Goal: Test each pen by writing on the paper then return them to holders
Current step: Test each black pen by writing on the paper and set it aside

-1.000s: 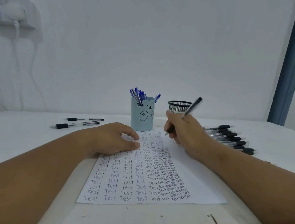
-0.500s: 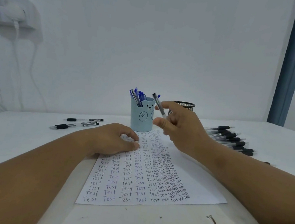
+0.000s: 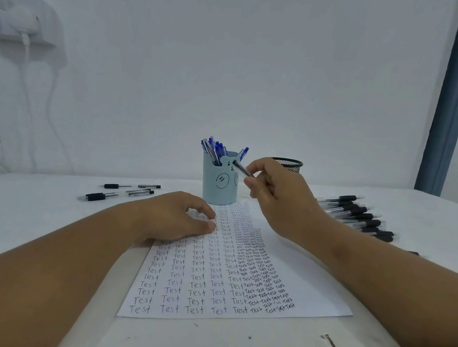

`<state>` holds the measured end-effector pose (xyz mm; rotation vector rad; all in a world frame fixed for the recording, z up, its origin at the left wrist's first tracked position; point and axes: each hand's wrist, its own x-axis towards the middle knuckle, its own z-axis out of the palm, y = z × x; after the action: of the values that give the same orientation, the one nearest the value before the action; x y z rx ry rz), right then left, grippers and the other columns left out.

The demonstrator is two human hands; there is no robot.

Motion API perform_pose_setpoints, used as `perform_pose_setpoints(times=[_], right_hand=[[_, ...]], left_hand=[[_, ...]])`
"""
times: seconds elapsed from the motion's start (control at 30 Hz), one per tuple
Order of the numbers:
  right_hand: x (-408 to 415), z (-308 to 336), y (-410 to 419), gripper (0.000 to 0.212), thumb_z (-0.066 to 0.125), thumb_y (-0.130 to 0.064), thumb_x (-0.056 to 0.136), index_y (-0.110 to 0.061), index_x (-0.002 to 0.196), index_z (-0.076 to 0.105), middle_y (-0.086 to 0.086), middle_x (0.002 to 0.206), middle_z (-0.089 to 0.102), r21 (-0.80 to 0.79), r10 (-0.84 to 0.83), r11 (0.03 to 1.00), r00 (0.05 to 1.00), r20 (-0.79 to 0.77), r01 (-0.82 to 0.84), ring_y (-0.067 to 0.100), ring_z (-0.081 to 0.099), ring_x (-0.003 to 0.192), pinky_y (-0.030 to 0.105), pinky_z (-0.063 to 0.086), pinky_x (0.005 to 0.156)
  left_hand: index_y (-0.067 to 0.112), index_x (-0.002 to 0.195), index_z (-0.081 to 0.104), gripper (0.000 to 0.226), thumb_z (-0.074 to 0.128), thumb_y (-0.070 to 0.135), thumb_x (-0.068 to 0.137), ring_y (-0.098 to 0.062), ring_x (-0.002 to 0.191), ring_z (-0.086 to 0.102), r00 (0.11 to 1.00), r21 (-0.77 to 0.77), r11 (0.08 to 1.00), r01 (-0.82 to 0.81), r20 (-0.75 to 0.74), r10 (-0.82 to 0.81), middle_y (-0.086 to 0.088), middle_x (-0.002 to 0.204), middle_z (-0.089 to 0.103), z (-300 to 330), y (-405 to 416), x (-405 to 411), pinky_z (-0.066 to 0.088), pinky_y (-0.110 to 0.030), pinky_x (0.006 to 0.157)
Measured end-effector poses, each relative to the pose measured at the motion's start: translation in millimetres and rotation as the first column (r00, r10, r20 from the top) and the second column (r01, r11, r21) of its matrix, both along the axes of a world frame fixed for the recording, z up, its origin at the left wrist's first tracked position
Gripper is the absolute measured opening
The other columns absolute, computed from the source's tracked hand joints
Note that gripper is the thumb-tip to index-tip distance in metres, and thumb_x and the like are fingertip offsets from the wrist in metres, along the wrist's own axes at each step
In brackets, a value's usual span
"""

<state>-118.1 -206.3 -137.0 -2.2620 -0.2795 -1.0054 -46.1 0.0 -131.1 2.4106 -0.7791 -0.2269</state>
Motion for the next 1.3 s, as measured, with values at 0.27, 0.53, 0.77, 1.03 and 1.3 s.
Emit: perform_pose_setpoints(times=[0.27, 0.53, 0.77, 1.03, 1.3], right_hand=[[-1, 1, -1, 0.015, 0.057, -0.015, 0.101, -0.027, 0.093, 0.061, -0.007, 0.076, 0.065, -0.014, -0.019, 1.000, 0.999, -0.045, 0.019, -0.006, 0.053, 0.065, 0.008, 0.040, 0.061], [-2, 3, -1, 0.015, 0.057, -0.015, 0.101, -0.027, 0.094, 0.063, -0.011, 0.078, 0.064, -0.027, -0.053, 0.998, 0.998, -0.036, 0.052, -0.003, 0.056, 0.069, 0.012, 0.044, 0.064], [-1, 22, -26, 0.021, 0.060, -0.007, 0.098, -0.015, 0.109, 0.076, 0.003, 0.100, 0.060, -0.191, -0.229, 0.957, 0.973, -0.036, 0.218, 0.017, 0.056, 0.093, 0.024, 0.040, 0.080], [-3, 28, -80, 0.026, 0.059, -0.003, 0.098, -0.021, 0.107, 0.076, -0.004, 0.095, 0.054, -0.379, -0.488, 0.837, 0.853, -0.187, 0.396, 0.017, 0.054, 0.092, 0.026, 0.038, 0.078], [-7, 29, -83, 0.038, 0.055, -0.003, 0.094, -0.034, 0.104, 0.075, -0.011, 0.103, 0.057, -0.511, -0.646, 0.726, 0.712, -0.275, 0.461, 0.016, 0.057, 0.099, 0.028, 0.043, 0.086]], left_hand=[[0.041, 0.119, 0.067, 0.033, 0.070, 0.049, 0.088, -0.010, 0.123, 0.044, 1.000, 0.005, 1.000, 0.002, 0.018, -0.002, 0.011, 0.121, 0.045, 0, 1, -1, 0.031, -0.028, 0.101], [0.042, 0.120, 0.066, 0.033, 0.069, 0.051, 0.088, -0.007, 0.116, 0.042, 1.000, 0.026, 1.000, 0.006, 0.030, -0.006, 0.012, 0.120, 0.044, 2, 0, -2, 0.029, -0.026, 0.099], [0.043, 0.122, 0.065, 0.034, 0.068, 0.051, 0.089, -0.008, 0.121, 0.043, 0.999, 0.049, 0.999, 0.009, 0.042, -0.011, 0.008, 0.140, 0.047, 2, 1, -2, 0.029, -0.026, 0.099], [0.041, 0.120, 0.066, 0.032, 0.068, 0.049, 0.089, -0.007, 0.115, 0.043, 1.000, 0.026, 1.000, 0.005, 0.019, -0.005, 0.015, 0.120, 0.044, 2, -1, -2, 0.030, -0.026, 0.096], [0.042, 0.119, 0.066, 0.032, 0.069, 0.050, 0.088, -0.006, 0.116, 0.042, 1.000, 0.019, 1.000, 0.000, 0.025, -0.001, 0.016, 0.116, 0.044, 2, 0, -1, 0.029, -0.027, 0.102]])
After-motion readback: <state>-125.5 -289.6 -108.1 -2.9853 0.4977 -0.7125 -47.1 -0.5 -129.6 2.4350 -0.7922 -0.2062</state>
